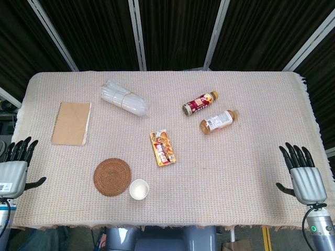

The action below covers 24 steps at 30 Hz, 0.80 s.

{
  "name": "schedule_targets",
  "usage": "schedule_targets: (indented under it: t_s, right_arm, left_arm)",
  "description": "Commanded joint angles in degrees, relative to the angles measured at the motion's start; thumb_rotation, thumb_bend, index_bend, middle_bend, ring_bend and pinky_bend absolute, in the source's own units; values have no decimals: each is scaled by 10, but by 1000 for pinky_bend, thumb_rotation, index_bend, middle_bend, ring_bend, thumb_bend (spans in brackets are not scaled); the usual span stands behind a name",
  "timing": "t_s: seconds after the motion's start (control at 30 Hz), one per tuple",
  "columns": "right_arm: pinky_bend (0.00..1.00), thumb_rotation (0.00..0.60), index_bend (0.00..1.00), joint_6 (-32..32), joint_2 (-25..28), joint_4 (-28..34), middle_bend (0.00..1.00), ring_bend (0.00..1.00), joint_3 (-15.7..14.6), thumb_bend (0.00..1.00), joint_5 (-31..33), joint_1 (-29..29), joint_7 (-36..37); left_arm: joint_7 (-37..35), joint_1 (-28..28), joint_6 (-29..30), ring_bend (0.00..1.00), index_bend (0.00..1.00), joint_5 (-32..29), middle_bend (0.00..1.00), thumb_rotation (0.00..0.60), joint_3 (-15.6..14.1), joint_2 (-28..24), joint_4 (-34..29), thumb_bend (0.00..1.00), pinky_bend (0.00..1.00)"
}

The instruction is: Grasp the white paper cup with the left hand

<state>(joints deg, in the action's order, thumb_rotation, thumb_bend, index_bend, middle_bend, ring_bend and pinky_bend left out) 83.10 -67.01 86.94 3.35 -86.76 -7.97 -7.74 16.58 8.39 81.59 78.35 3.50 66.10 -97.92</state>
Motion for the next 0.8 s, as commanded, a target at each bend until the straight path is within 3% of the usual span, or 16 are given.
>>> schedule_targets:
  t_s: [0.03, 0.23, 0.43, 0.67, 0.8]
  right_arm:
    - [0, 600, 0, 0, 0, 0, 0, 0, 0, 0, 0, 0, 0]
    - [0, 600, 0, 0, 2, 3, 0, 0, 1, 0, 1, 0, 1]
    - [0, 600, 0, 0, 7, 12, 0, 0, 5, 0, 3, -1, 3]
    - [0, 600, 0, -9, 8, 9, 0, 0, 14, 0, 23, -4, -1]
    - [0, 600, 0, -17, 8, 4, 0, 0, 21, 0, 44, -4, -5]
  left_arm:
    - [-2, 0, 0, 0, 0, 1, 0, 600, 0, 0, 1, 0, 0]
    - [-16, 1, -11, 0, 0, 7, 0, 600, -7, -5, -8, 0, 0]
    - [-31, 35, -53, 0, 0, 85, 0, 600, -30, -5, -35, 0, 0]
    - [54, 125, -163, 0, 0, 132, 0, 600, -17, 31, -77, 0, 3]
    - [115, 181, -234, 0, 38, 148, 0, 600, -7, 65, -83, 0, 72]
